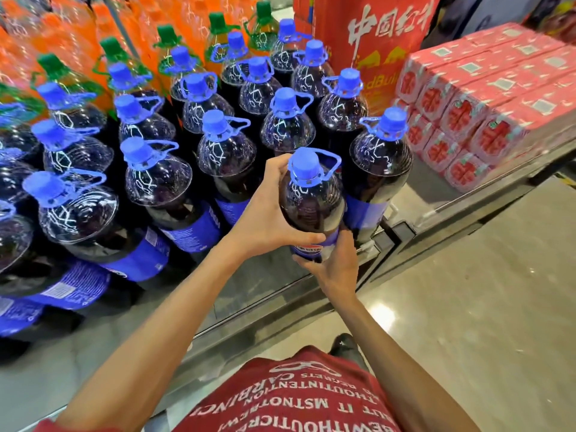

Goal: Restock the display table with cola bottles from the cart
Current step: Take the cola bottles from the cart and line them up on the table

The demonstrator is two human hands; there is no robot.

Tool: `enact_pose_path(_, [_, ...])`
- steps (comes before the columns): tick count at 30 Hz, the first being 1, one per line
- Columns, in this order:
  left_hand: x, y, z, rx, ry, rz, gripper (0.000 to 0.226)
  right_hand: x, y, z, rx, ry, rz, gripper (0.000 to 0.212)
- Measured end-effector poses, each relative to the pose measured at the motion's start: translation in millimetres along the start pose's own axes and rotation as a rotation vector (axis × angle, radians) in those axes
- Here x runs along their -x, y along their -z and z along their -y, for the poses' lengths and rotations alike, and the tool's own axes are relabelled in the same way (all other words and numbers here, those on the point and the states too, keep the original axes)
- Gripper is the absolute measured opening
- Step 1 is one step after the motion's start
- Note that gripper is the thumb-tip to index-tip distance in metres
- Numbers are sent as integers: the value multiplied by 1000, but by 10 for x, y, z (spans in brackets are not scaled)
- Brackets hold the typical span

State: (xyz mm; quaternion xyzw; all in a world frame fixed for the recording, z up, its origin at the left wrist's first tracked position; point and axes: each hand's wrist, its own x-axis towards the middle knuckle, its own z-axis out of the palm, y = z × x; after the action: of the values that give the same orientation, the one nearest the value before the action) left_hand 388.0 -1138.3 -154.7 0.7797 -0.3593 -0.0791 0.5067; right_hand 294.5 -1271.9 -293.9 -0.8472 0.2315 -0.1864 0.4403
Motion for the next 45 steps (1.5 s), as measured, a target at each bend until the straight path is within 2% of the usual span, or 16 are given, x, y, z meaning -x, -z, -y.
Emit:
enact_pose_path(3, [-31, 36, 18, 8, 5, 2, 113, -2, -63, 7, 184, 43, -94, 94])
enact_pose_path(10, [-108, 54, 6, -20, -3, 78, 115, 51, -96, 8, 71, -40, -129, 103])
enact_pose_path(16, [-133, 144, 56, -144, -12, 116, 117, 55, -103, -23, -19, -108, -142, 104])
enact_pose_path(26, [-146, 88, 119, -180, -47, 65, 117, 40, -74, -43, -40, -83, -124, 100])
enact_pose_path(41, [-62, 41, 174, -153, -39, -47, 106, 63, -68, 55, -67, -121, -99, 90])
enact_pose_path(45, [25, -18, 268, -81, -32, -129, 93, 76, -35, 87, -72, -120, -78, 88])
